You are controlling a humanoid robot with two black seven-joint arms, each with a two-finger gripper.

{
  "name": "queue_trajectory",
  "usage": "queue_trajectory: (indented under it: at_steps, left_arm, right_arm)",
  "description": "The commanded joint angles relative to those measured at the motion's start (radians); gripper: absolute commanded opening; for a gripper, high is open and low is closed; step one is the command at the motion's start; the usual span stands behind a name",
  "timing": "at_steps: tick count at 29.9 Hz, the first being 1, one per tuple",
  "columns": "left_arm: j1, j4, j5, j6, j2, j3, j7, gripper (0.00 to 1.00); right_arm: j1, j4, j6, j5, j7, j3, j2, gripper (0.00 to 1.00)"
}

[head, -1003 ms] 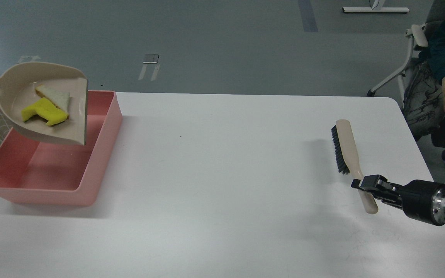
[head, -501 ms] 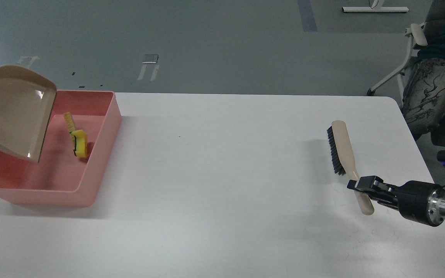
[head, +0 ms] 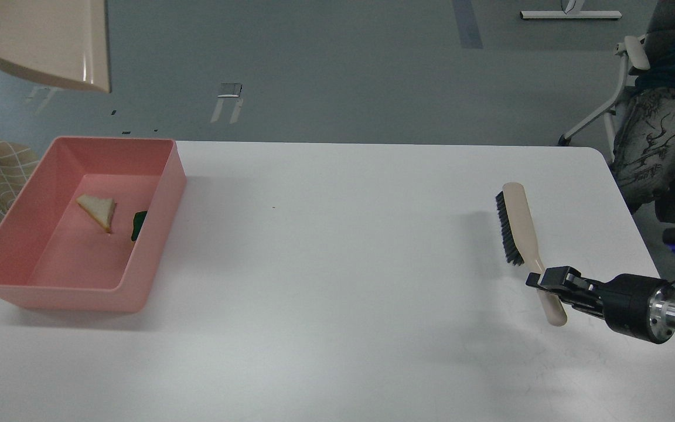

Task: Sweep and dump garbage into bin
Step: 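Lower the empty dustpan back onto the table with the left gripper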

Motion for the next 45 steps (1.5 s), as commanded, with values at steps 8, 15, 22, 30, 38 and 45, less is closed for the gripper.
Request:
queue_trajectory:
  at_steps: [8, 15, 22, 30, 38, 45]
  left_arm:
    - [0.012, -0.103, 0.148, 0.159, -0.463, 0.075, 0.114, 0.0]
    - [0.027, -0.091, 0.285, 0.311, -0.658, 0.262, 0.108, 0.0]
    - [0.105, -0.053, 0.4, 0.354, -0.759, 0.277, 0.106, 0.0]
    - [0.133, 0.004, 0.419, 0.382, -0.793, 0.279, 0.1, 0.0]
    - [0.135, 0.027, 0.419, 0.382, -0.818, 0.279, 0.094, 0.0]
    - [0.136, 0.027, 0.419, 0.382, -0.819, 0.279, 0.094, 0.0]
  right_arm:
    - [-0.018, 0.0, 0.002, 0.0, 0.006, 0.001, -0.014, 0.0]
    - [-0.026, 0.0, 0.002, 0.0, 0.006, 0.0, -0.016, 0.0]
    - [-0.035, -0.002, 0.003, -0.001, 0.009, -0.006, -0.018, 0.0]
    - [-0.047, -0.005, 0.002, -0.003, 0.009, -0.006, -0.01, 0.0]
    - [-0.054, -0.006, 0.002, -0.003, 0.008, -0.008, -0.004, 0.0]
    - [-0.055, -0.006, 0.0, -0.003, 0.008, -0.011, -0.005, 0.0]
